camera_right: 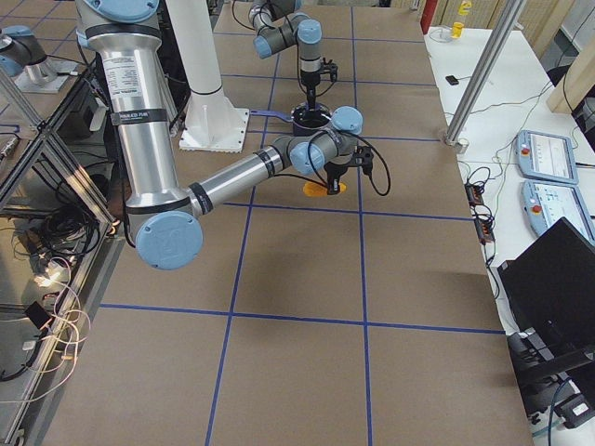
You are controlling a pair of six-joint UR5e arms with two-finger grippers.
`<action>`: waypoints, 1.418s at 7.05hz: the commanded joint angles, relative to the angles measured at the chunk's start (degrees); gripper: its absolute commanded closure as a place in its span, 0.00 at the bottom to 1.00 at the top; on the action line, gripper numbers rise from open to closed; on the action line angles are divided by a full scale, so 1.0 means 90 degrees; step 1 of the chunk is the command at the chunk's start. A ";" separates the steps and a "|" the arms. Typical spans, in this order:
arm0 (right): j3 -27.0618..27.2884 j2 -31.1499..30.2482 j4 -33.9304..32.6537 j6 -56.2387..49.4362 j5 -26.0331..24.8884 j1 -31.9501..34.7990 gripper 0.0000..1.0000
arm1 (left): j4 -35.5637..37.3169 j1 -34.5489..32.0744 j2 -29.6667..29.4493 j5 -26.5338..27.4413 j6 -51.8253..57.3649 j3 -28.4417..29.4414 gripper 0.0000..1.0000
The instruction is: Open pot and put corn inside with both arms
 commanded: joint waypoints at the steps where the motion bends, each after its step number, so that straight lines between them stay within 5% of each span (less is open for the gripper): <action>1: -0.0017 0.0002 0.0000 0.0000 -0.0010 -0.0008 0.70 | 0.0000 -0.0007 0.0010 -0.0003 0.0054 0.0000 0.42; 4: 0.0021 0.0593 -0.0766 0.0000 -0.0029 -0.0008 0.70 | 0.0068 -0.0026 0.0029 -0.0042 0.0278 -0.0253 0.45; 7: 0.0012 0.1572 -0.1746 0.0039 -0.0039 -0.0095 0.71 | 0.0058 -0.0163 0.1344 -0.0072 0.1085 -0.1831 0.46; 10: 0.0012 0.2226 -0.2176 0.0340 -0.0098 -0.0290 0.71 | -0.0019 -0.0543 0.2321 -0.0091 0.1849 -0.2439 0.46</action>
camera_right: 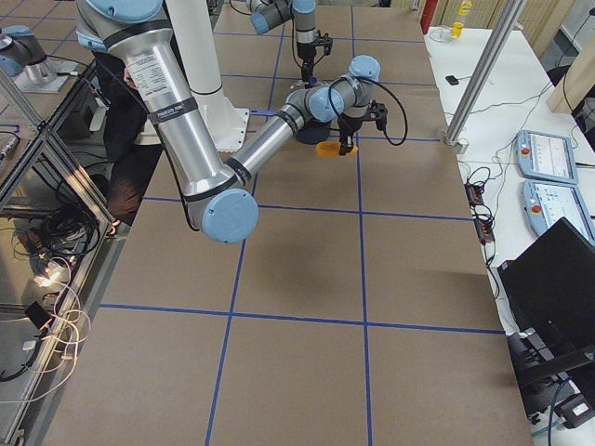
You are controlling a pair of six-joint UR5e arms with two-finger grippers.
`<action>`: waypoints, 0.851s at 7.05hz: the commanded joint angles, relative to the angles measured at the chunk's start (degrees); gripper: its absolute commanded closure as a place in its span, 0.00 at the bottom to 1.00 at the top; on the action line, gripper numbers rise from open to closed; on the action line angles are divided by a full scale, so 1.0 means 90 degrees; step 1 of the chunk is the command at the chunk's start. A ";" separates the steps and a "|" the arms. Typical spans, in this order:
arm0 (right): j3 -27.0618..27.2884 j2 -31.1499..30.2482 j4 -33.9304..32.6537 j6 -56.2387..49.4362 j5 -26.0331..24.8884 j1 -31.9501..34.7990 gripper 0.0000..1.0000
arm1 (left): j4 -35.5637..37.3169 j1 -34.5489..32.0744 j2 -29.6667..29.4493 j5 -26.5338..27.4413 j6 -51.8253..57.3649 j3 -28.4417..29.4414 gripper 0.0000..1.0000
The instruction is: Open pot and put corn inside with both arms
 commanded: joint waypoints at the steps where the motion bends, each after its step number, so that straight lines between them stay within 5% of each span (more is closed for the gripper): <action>1: -0.0024 0.0527 -0.0191 0.0600 -0.0068 -0.0250 0.71 | -0.0135 -0.0317 0.0870 -0.0022 0.0652 -0.0518 0.46; 4: -0.0189 0.1357 -0.0191 0.1880 -0.0712 -0.1197 0.71 | -0.1509 -0.0999 0.2198 -0.0674 0.1472 -0.0442 0.45; 6: -0.0433 0.1748 -0.0191 0.2263 -0.1190 -0.1704 0.71 | -0.1679 -0.1468 0.2727 -0.1065 0.2213 -0.0422 0.44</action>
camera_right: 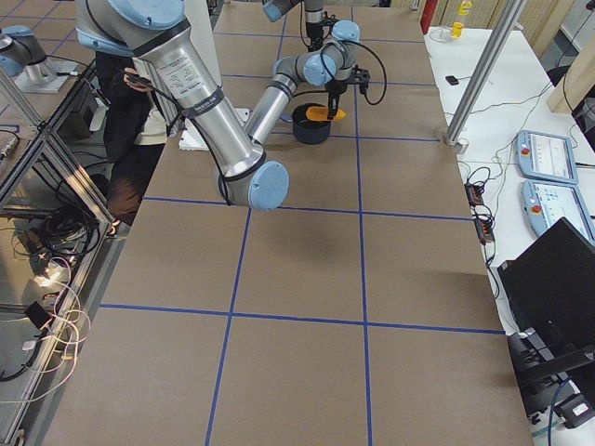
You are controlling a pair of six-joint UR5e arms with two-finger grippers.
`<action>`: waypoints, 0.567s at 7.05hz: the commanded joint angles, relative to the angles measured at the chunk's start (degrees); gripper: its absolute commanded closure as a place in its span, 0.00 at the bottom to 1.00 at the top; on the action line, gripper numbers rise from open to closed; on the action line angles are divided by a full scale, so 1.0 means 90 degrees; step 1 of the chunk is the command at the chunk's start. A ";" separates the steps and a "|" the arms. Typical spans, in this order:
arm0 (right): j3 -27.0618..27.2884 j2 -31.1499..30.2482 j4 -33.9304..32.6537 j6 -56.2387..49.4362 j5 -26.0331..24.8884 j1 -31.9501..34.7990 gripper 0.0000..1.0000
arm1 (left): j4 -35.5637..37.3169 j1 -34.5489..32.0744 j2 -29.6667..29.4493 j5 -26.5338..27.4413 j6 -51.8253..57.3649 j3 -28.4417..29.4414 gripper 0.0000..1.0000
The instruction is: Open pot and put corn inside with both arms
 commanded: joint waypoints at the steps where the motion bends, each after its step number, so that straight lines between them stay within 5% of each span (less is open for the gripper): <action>1: -0.0565 0.0638 0.0048 0.0519 -0.0545 -0.0603 0.71 | -0.0240 -0.0484 0.0613 -0.0340 0.0797 0.0045 0.44; 4: -0.1504 0.1266 0.0416 0.0668 -0.0762 -0.0918 0.71 | -0.1983 -0.0826 0.1288 -0.0807 0.0996 0.0843 0.44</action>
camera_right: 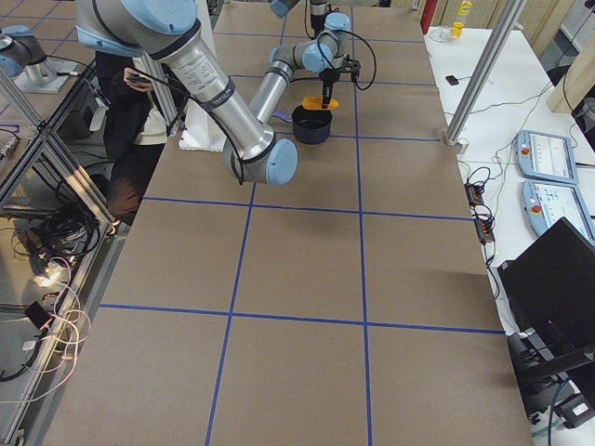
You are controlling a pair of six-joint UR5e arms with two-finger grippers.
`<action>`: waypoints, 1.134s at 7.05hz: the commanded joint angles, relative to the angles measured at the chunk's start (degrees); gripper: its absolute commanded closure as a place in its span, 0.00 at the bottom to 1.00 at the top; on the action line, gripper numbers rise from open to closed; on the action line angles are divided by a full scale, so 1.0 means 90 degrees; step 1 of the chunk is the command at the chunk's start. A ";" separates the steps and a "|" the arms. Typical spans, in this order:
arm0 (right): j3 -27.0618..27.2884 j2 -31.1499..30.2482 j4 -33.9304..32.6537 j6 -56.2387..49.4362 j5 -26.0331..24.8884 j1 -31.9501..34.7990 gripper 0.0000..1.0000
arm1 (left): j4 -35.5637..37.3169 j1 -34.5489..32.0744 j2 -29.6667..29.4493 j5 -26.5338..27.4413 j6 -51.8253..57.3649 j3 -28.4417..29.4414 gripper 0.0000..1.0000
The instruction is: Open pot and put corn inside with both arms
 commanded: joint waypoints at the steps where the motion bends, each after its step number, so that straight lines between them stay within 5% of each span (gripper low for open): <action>1: -0.0673 0.0208 0.0619 0.0068 -0.0128 -0.0154 0.71 | -0.0968 -0.0275 0.0320 -0.0445 0.0082 0.0521 0.44; 8: -0.0970 0.0209 0.0730 0.0214 -0.0743 -0.0750 0.69 | -0.0979 -0.0569 0.0545 -0.0691 0.0385 0.0523 0.44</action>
